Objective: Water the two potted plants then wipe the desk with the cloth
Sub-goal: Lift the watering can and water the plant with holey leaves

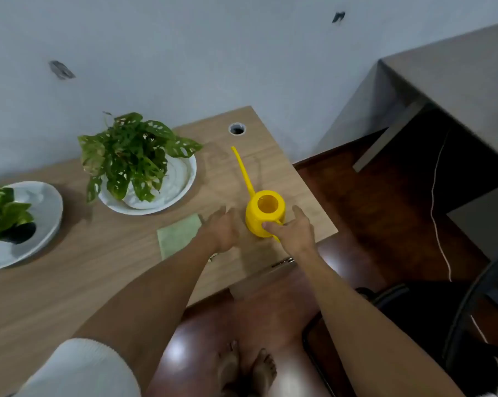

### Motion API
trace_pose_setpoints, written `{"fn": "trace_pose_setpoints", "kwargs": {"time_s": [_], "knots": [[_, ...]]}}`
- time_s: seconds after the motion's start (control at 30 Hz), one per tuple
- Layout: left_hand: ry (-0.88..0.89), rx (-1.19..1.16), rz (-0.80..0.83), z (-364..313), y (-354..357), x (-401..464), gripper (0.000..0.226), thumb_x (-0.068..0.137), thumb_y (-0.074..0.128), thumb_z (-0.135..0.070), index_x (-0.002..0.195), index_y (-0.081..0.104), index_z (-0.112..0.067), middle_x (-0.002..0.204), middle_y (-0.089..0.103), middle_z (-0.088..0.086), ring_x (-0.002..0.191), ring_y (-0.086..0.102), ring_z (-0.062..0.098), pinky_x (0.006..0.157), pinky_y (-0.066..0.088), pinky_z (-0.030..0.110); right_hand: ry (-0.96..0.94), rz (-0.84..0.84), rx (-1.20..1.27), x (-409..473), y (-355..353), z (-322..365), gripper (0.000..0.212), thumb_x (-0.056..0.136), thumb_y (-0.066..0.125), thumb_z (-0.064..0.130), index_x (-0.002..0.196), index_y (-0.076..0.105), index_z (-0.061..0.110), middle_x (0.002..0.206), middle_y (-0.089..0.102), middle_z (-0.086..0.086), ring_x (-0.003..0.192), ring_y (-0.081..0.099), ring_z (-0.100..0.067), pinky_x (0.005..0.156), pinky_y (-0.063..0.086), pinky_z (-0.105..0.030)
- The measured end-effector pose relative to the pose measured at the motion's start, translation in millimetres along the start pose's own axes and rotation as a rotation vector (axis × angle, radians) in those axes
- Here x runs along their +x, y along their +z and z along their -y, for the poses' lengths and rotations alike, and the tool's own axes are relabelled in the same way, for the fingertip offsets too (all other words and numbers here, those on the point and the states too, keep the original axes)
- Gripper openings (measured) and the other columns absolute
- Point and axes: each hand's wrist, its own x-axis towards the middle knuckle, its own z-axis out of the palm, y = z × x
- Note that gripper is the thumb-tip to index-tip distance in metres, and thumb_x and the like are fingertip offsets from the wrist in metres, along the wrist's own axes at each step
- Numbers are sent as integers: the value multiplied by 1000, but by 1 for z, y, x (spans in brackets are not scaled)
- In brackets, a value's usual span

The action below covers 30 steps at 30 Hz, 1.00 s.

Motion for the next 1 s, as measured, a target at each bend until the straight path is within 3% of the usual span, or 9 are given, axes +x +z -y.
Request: {"fn": "trace_pose_setpoints", "kwargs": {"time_s": [0.13, 0.27, 0.4, 0.63, 0.87, 1.0], "knots": [[19, 14, -6, 3, 14, 6, 81, 98, 50, -30, 163, 7, -7, 171, 7, 17, 160, 5, 31, 128, 14, 44, 15, -25, 114, 11, 14, -5, 123, 62, 97, 40, 163, 31, 19, 111, 66, -6, 122, 63, -32, 101, 54, -43], [62, 23, -31, 8, 28, 19, 83, 96, 50, -30, 162, 8, -4, 171, 4, 16, 160, -1, 31, 129, 8, 44, -121, -59, 144, 16, 24, -10, 81, 58, 99, 36, 130, 60, 33, 98, 73, 12, 97, 70, -16, 81, 57, -30], [73, 0, -19, 12, 36, 24, 82, 98, 51, -32, 162, 9, -3, 171, 2, 17, 160, -2, 32, 130, 6, 43, -188, -66, 172, 18, 33, -15, 93, 54, 95, 48, 137, 55, 35, 109, 74, 14, 103, 70, -13, 91, 59, -41], [68, -9, -38, 15, 40, 27, 79, 100, 50, -35, 163, 11, -5, 172, 0, 15, 160, -1, 30, 130, 4, 40, -285, -28, 247, 20, 28, -15, 75, 67, 96, 29, 132, 59, 31, 111, 74, 12, 104, 70, -11, 94, 59, -43], [23, -47, -90, 19, 19, 15, 83, 98, 55, -36, 163, 12, -8, 171, 11, 13, 160, 5, 30, 129, 10, 44, -362, 6, 200, 9, 17, -2, 72, 68, 93, 37, 130, 57, 31, 109, 74, 12, 102, 71, -13, 93, 58, -47], [-39, -44, -129, 32, 5, -9, 80, 99, 55, -36, 163, 14, -7, 170, 12, 19, 159, 7, 32, 129, 11, 42, -423, 59, 204, -8, 14, 12, 71, 73, 92, 33, 133, 56, 27, 106, 74, 16, 99, 71, -10, 93, 58, -42]]}}
